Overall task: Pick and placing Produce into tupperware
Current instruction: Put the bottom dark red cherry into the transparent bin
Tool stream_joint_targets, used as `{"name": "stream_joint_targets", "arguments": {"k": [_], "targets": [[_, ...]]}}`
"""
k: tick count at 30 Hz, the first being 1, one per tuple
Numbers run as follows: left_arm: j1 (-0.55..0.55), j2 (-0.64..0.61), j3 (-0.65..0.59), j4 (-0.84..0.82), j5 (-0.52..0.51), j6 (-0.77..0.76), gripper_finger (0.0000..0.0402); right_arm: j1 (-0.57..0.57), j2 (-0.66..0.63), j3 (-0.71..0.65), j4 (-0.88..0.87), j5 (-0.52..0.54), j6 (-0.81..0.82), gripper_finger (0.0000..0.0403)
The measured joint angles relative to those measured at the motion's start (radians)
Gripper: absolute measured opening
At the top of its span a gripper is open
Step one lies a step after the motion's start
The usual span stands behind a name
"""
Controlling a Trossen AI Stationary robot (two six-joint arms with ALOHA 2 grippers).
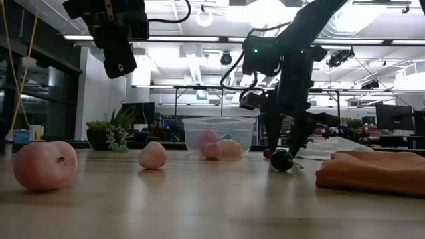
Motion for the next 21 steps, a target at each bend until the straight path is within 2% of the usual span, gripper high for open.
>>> {"name": "stream_joint_targets", "arguments": {"k": [21], "targets": [[0.000,0.000,0.000,0.001,-0.003,0.004,0.0001,-0.013,0.000,0.000,-0.008,0.002,0.001,0.0164]]}}
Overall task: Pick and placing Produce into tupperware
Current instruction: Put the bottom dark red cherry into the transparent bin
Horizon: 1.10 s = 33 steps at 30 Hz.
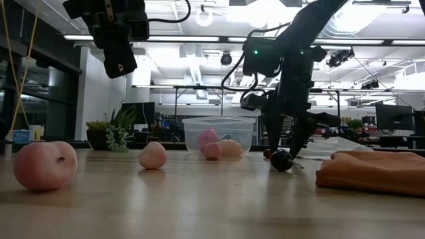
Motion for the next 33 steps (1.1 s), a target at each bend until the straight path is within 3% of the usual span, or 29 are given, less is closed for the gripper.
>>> {"name": "stream_joint_targets", "arguments": {"k": [14,25,33], "targets": [[0.000,0.000,0.000,0.000,0.000,0.013,0.0001,0.000,-0.001,0.000,0.010,-0.001,-0.002,0.0099],[0.000,0.000,0.000,0.000,0.000,0.019,0.0001,0.000,-0.001,0.006,0.062,-0.026,-0.006,0.0096],[0.000,0.000,0.000,0.000,0.000,0.019,0.0001,0.000,-0.001,0.088,0.070,-0.035,-0.092,0.0096]]}}
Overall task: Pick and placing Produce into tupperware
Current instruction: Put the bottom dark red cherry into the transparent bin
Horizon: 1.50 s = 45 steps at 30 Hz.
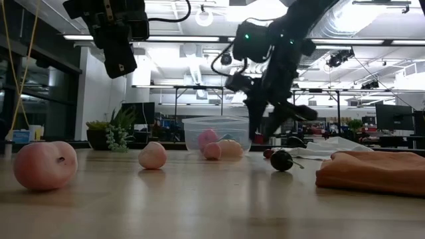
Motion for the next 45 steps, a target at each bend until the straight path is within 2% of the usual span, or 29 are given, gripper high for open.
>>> {"name": "stream_joint_targets", "arguments": {"k": [17,31,45], "targets": [[0.000,0.000,0.000,-0.002,0.000,0.000,0.0001,-0.015,0.000,0.180,-0.034,-0.005,-0.166,0.0096],[0.000,0.000,0.000,0.000,0.000,-0.001,0.0001,-0.137,0.000,0.304,-0.101,0.013,-0.337,0.0096],[0.000,0.000,0.000,0.003,-0.027,-0.045,0.0001,-0.247,0.000,0.310,-0.100,-0.102,-0.566,0.0096]]}}
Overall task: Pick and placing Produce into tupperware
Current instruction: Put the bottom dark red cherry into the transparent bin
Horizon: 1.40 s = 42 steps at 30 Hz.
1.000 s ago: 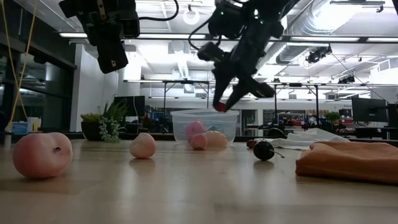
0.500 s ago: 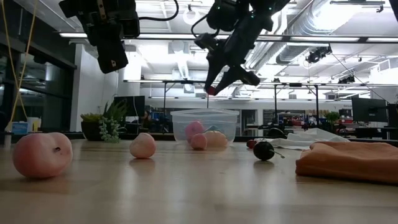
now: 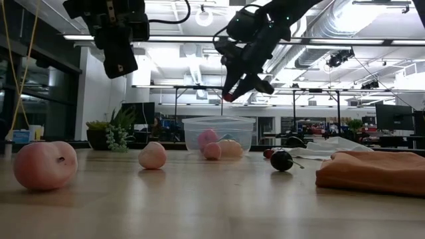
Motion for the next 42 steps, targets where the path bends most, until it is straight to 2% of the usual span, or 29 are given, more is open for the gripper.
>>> {"name": "stream_joint_targets", "arguments": {"k": [22,42], "targets": [[0.000,0.000,0.000,0.005,-0.001,-0.163,0.0001,-0.076,0.000,0.000,0.001,-0.122,-0.280,0.0096],[0.000,0.000,0.000,0.008,-0.027,-0.196,0.0001,-0.082,0.019,0.016,0.017,-0.133,-0.363,0.0096]]}}
